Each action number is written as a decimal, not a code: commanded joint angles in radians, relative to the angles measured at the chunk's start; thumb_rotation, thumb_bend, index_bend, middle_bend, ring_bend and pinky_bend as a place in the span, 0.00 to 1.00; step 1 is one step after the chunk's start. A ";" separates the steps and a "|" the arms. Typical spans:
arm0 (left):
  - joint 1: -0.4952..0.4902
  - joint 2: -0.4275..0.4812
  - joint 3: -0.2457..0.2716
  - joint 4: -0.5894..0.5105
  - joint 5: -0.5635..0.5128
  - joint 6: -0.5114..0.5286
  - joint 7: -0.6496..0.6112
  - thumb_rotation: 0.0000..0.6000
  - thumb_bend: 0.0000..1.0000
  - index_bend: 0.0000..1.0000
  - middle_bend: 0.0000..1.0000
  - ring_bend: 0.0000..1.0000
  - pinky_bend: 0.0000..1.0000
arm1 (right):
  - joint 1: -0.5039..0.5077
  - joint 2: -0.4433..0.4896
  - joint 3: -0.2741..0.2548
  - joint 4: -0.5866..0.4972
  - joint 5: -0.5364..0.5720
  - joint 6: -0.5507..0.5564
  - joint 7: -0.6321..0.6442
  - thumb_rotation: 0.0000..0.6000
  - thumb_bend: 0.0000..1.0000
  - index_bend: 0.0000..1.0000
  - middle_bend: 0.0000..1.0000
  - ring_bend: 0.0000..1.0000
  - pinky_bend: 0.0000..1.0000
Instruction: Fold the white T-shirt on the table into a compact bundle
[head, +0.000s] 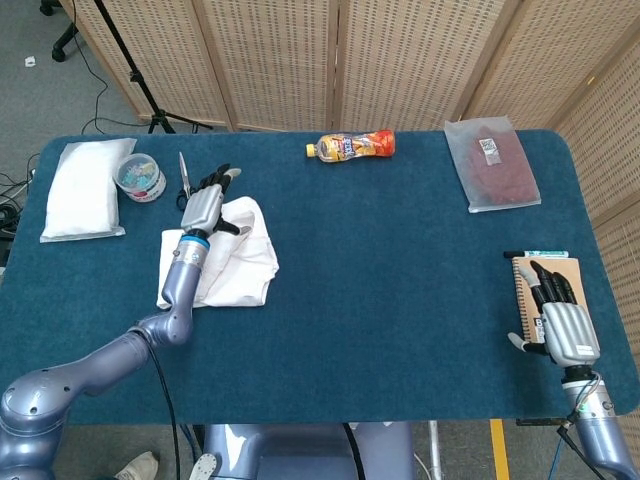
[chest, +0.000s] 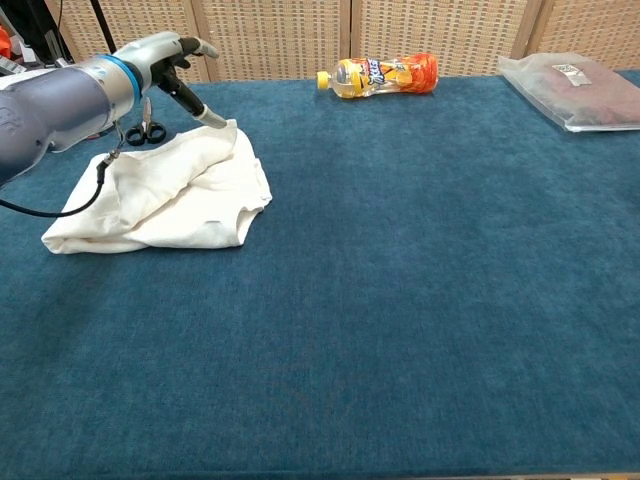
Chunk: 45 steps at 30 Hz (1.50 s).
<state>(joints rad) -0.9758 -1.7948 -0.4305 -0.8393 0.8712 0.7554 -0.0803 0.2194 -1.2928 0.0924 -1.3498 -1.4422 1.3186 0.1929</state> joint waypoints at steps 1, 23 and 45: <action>0.092 0.117 0.065 -0.133 0.178 0.079 -0.127 1.00 0.07 0.00 0.00 0.00 0.00 | -0.001 0.000 0.000 -0.002 -0.002 0.002 -0.001 1.00 0.00 0.00 0.00 0.00 0.00; 0.332 0.281 0.383 -0.006 0.602 0.246 -0.521 1.00 0.24 0.30 0.00 0.00 0.00 | 0.000 -0.003 -0.005 -0.009 -0.004 0.000 -0.019 1.00 0.00 0.00 0.00 0.00 0.00; 0.285 0.094 0.382 0.224 0.616 0.197 -0.552 1.00 0.33 0.40 0.00 0.00 0.00 | 0.001 -0.001 -0.004 -0.005 0.003 -0.008 -0.013 1.00 0.00 0.00 0.00 0.00 0.00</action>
<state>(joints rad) -0.6881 -1.6972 -0.0467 -0.6187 1.4871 0.9523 -0.6344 0.2201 -1.2943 0.0886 -1.3552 -1.4395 1.3101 0.1804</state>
